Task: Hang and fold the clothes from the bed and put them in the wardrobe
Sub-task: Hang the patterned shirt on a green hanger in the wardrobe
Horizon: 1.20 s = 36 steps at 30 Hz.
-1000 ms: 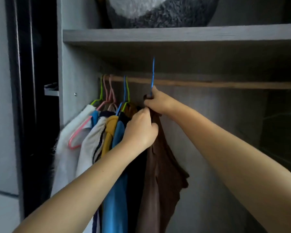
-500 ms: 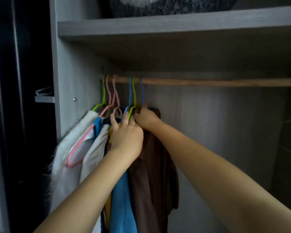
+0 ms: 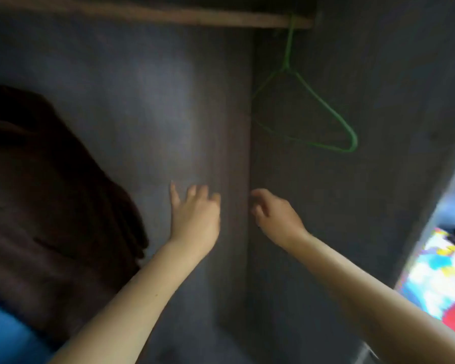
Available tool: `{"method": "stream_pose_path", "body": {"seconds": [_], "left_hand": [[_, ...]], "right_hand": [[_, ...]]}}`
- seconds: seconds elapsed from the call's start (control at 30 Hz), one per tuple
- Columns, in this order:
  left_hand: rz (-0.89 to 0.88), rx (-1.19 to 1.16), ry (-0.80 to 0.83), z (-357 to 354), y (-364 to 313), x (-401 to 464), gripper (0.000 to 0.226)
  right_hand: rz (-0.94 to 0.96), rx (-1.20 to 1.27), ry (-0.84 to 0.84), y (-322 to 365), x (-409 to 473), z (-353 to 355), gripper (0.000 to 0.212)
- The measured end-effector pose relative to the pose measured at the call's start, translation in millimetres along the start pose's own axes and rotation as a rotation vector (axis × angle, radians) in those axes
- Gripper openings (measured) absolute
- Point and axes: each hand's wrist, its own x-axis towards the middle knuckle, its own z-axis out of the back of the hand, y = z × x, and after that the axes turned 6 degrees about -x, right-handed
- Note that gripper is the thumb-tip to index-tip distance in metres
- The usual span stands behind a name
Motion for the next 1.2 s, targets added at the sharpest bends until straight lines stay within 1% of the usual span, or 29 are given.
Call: {"method": "stream_pose_path", "body": {"seconds": [0.07, 0.17, 0.23, 0.33, 0.4, 0.47, 0.53, 0.6, 0.67, 0.77, 0.97, 1.03, 1.2], "left_hand": [[-0.126, -0.087, 0.093, -25.4, -48.7, -2.2, 0.034], [-0.313, -0.263, 0.198, -56.0, -125.4, -15.8, 0.027], [-0.467, -0.299, 0.263, -71.0, -176.1, -30.8, 0.025], [-0.681, -0.339, 0.343, -79.1, -250.7, -56.4, 0.024], [-0.777, -0.374, 0.387, -79.5, -298.8, -74.8, 0.023], [-0.877, -0.378, 0.411, -78.2, -346.4, -94.7, 0.023], [-0.936, -0.367, 0.426, -73.6, -392.2, -113.0, 0.024], [-0.948, -0.376, 0.441, -67.3, -437.9, -128.7, 0.024], [-0.963, -0.405, 0.465, -61.4, -487.5, -142.5, 0.024], [-1.033, -0.437, 0.476, -49.4, -568.6, -168.2, 0.025], [-1.249, -0.485, 0.568, -23.0, -712.9, -236.7, 0.02], [-1.316, -0.475, 0.572, -20.3, -756.2, -254.1, 0.019], [-1.449, -0.46, 0.622, -6.4, -859.1, -287.7, 0.019]], "right_hand": [[-0.169, -0.058, 0.079, -51.9, -42.5, 12.2, 0.028], [-0.362, -0.193, 0.12, -120.3, -111.0, 24.6, 0.023], [-0.479, -0.254, 0.14, -158.7, -157.3, 34.6, 0.024], [-0.667, -0.262, 0.109, -205.8, -228.5, 56.2, 0.027], [-0.78, -0.273, 0.077, -233.4, -275.6, 73.1, 0.028], [-0.853, -0.301, 0.074, -260.9, -318.2, 93.6, 0.029], [-0.899, -0.317, 0.085, -289.0, -356.0, 117.7, 0.026], [-0.927, -0.33, 0.096, -317.6, -389.4, 145.4, 0.022], [-0.959, -0.348, 0.098, -346.9, -422.9, 175.3, 0.024], [-1.03, -0.366, 0.093, -383.0, -480.0, 218.2, 0.026], [-1.262, -0.321, 0.03, -438.0, -596.3, 298.0, 0.029], [-1.343, -0.295, -0.011, -454.3, -628.7, 316.8, 0.032], [-1.507, -0.283, -0.05, -497.5, -695.5, 350.3, 0.034]]}}
